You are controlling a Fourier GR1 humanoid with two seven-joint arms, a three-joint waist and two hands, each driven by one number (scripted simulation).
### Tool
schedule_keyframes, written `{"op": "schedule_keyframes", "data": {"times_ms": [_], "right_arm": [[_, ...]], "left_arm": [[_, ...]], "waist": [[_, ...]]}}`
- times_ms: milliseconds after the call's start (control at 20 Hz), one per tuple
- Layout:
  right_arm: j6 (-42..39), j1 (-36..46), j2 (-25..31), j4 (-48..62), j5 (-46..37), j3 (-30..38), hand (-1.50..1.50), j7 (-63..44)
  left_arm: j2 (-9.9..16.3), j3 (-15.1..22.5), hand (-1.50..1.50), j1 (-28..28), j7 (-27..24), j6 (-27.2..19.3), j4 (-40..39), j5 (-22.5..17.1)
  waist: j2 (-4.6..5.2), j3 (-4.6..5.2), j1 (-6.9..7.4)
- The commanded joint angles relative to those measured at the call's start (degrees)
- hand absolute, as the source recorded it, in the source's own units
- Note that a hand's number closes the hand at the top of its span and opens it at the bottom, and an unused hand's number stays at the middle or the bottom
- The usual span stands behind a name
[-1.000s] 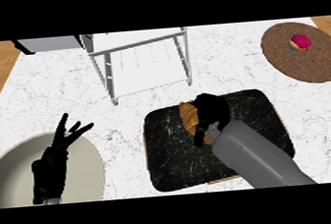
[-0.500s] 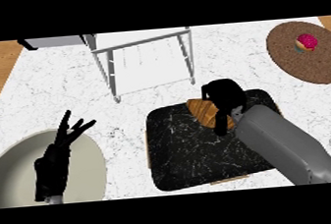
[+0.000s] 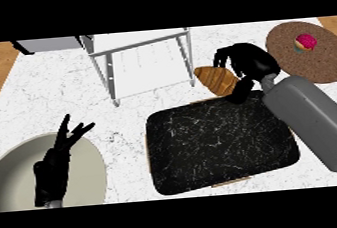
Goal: Pick the croissant from the tray and place it in the tiered basket
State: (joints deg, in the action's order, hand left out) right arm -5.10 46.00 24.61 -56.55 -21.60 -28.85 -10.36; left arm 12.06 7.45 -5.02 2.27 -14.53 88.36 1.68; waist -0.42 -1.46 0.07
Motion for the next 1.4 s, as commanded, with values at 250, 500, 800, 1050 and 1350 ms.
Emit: {"op": "schedule_keyframes", "data": {"times_ms": [250,500,800,1050,1350], "right_arm": [[-1.4,6.3,5.9,-13.5,9.6,13.7,1.50,-0.6],[-4.9,8.3,10.9,-18.5,11.0,17.5,1.50,-2.2],[-6.0,17.1,8.0,-14.0,9.8,18.7,1.50,-8.2],[-4.4,21.0,2.8,-10.7,7.9,18.0,1.50,-13.2],[-0.5,28.1,-3.2,0.9,3.0,16.7,1.50,-12.4]], "left_arm": [[-3.0,0.1,0.00,-2.9,1.1,0.1,-5.2,-1.6],[-3.4,0.5,0.00,-4.3,-1.1,0.4,-4.5,-1.4],[-4.7,1.6,0.00,-1.1,0.5,-0.2,-5.5,0.3],[-5.2,2.0,0.00,0.5,3.0,-0.6,-4.7,1.2],[-3.9,0.8,0.00,1.1,3.0,1.6,-4.3,0.1]], "waist": [[-0.16,1.55,-1.93],[-0.06,1.53,-1.22],[0.57,1.56,0.56],[0.62,1.53,0.71],[1.13,1.57,2.40]]}}
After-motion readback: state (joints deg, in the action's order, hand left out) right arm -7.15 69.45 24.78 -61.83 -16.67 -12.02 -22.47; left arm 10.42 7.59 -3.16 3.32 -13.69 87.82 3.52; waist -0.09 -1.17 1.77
